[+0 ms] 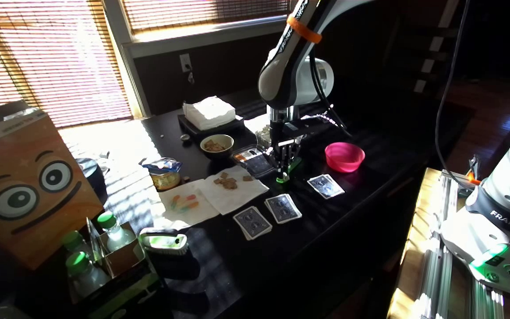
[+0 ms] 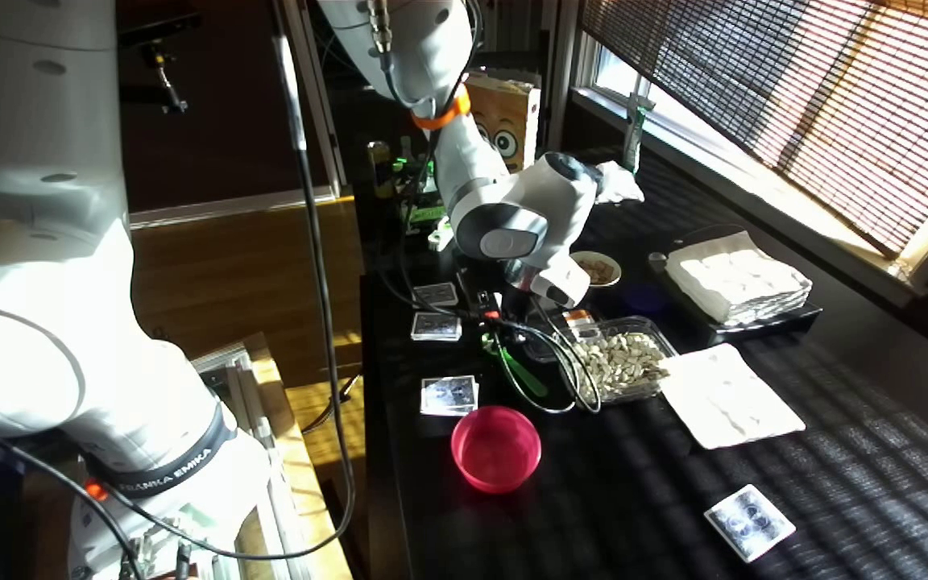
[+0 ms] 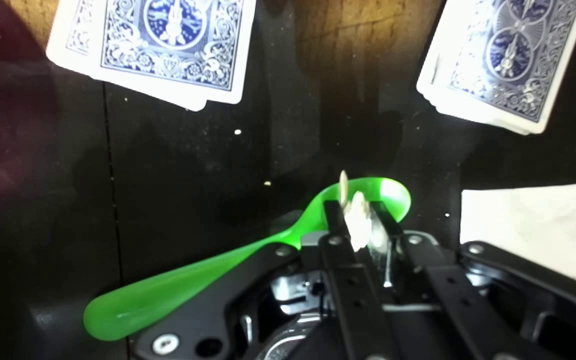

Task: Place some grains on the spoon, empty them into the container with grains and then place the spoon back

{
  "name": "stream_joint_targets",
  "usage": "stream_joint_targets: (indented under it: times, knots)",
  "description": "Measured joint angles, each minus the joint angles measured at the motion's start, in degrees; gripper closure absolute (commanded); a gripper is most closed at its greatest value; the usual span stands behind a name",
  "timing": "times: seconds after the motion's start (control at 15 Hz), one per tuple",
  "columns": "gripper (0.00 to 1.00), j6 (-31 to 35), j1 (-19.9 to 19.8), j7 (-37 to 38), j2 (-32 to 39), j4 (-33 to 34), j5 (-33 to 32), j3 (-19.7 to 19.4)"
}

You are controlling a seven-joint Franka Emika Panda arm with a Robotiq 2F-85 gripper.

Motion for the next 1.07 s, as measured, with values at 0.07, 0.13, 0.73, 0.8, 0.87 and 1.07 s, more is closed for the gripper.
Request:
stream_joint_targets:
  times: [0.07,0.13,0.73,0.8,0.87,1.07]
  knots:
    - [0.96,0.08,0.0,0.0,0.0,0.0,0.0,0.05]
    - [0.96,0.2,0.0,0.0,0.0,0.0,0.0,0.1]
    - [0.42,0.63,0.0,0.01,0.0,0.0,0.0,0.36]
    - [0.36,0.63,0.0,0.01,0.0,0.0,0.0,0.36]
    - [0.28,0.64,0.0,0.01,0.0,0.0,0.0,0.36]
    - [0.08,0.7,-0.01,0.01,0.0,0.0,0.0,0.36]
